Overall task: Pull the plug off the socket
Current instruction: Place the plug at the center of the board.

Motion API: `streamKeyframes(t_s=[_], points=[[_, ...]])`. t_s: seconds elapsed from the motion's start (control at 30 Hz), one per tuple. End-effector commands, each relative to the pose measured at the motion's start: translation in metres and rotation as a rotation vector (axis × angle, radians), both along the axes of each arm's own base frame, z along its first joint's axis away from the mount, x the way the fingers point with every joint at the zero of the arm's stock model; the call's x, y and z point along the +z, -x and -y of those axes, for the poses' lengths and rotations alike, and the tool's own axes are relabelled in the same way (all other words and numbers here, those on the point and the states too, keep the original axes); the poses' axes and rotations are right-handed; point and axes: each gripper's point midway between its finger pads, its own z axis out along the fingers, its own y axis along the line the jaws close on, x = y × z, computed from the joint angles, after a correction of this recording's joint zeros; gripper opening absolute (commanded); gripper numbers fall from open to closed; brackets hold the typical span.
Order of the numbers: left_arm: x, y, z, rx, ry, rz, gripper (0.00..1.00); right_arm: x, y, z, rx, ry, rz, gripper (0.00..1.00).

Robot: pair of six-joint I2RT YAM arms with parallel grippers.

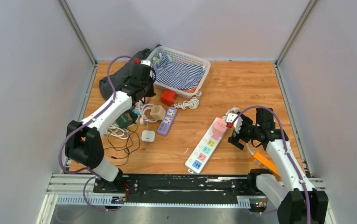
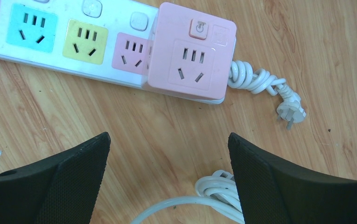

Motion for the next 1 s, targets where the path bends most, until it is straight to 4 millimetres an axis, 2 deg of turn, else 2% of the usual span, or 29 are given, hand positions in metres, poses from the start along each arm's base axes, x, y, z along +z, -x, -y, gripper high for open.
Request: streamKeyframes(t_s=[0.0,0.17,0.23,0.3,0.43,0.53,0.67,0.97], points=[[-0.016,0.007,0.003,-0.033,0.035,-0.113,0.0,-0.009,0.006,0.003,-0.002,0.009,-0.031,0.96],[-0.029,0.003,0.002,-0.037,0.061,-0.172,0.0,-0.009,0.007,0.003,0.0,0.006,-0.032,0.96],[-0.031,0.002,0.003,-0.039,0.061,-0.184,0.05,-0.009,0.007,0.003,0.002,0.005,-0.032,0.96],[-0.032,0.001,0.004,-0.041,0.059,-0.191,0.13,-0.009,0.007,0.003,0.003,0.003,-0.031,0.96],[-0.033,0.001,0.003,-0.035,0.057,-0.198,0.4,-0.009,0.008,0.002,0.006,0.001,-0.031,0.96],[-0.032,0.001,-0.001,-0.01,0.051,-0.194,0.54,-0.009,0.008,0.002,0.009,0.0,-0.032,0.96],[-0.032,0.002,-0.003,-0.005,0.05,-0.194,0.62,-0.009,0.009,0.002,0.011,0.0,-0.031,0.96],[-0.029,0.003,-0.001,-0.019,0.06,-0.176,0.67,-0.01,0.009,0.002,0.013,-0.002,-0.033,0.96]])
